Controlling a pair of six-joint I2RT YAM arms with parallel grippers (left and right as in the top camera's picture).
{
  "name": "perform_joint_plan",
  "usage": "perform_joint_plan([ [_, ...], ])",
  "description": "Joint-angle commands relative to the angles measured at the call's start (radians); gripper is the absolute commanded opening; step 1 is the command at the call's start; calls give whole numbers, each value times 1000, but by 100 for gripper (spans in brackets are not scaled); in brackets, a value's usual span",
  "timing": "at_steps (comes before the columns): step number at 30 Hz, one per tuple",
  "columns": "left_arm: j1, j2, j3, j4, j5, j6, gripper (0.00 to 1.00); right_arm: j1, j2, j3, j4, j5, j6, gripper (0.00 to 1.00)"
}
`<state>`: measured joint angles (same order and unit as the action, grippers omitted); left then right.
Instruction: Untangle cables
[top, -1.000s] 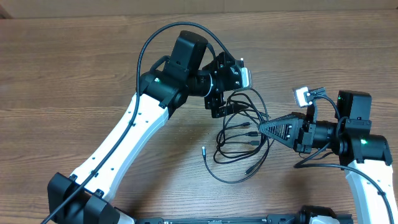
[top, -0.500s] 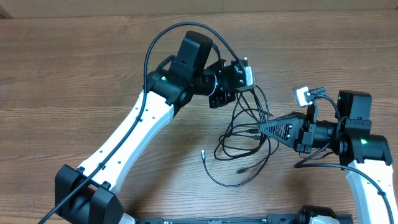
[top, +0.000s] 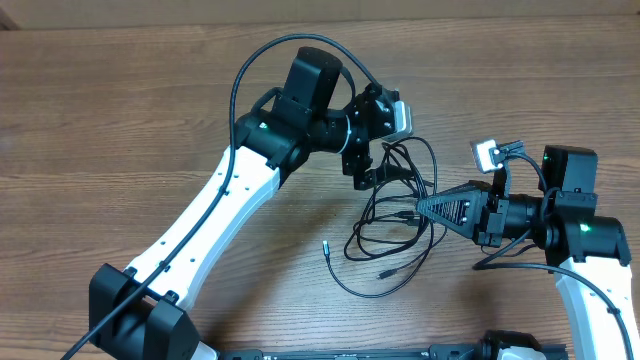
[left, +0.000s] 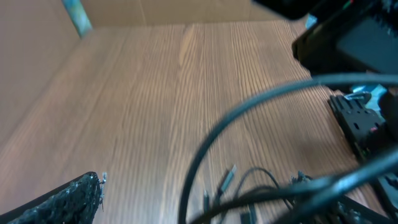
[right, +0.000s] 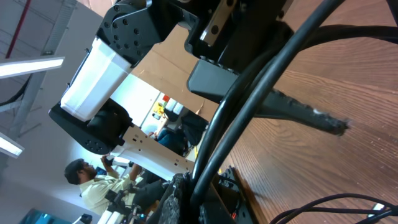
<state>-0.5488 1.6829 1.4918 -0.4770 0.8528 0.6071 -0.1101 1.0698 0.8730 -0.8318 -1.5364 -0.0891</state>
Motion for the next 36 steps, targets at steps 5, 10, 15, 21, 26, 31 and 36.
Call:
perform_joint_plan([
  [5, -29, 52, 10, 53, 27, -8, 97, -1, -13, 13, -19, -33, -5, 4],
  [10, -29, 71, 10, 61, 25, -9, 4, -1, -13, 13, -18, -33, -5, 4],
  [15, -24, 71, 10, 69, -34, -44, 4, -1, -13, 13, -14, -32, -5, 4],
  [21, 18, 38, 10, 123, -375, -345, 4, -1, -13, 13, -16, 18, -4, 4],
  [26, 53, -49, 10, 117, -587, -466, 4, -1, -13, 13, -15, 90, -4, 16],
  [31, 53, -169, 10, 101, -668, -477, 4, -1, -13, 13, -6, 174, -5, 88],
  [36, 53, -235, 10, 39, -741, -576, 4, -1, -13, 13, 2, 258, -4, 100],
])
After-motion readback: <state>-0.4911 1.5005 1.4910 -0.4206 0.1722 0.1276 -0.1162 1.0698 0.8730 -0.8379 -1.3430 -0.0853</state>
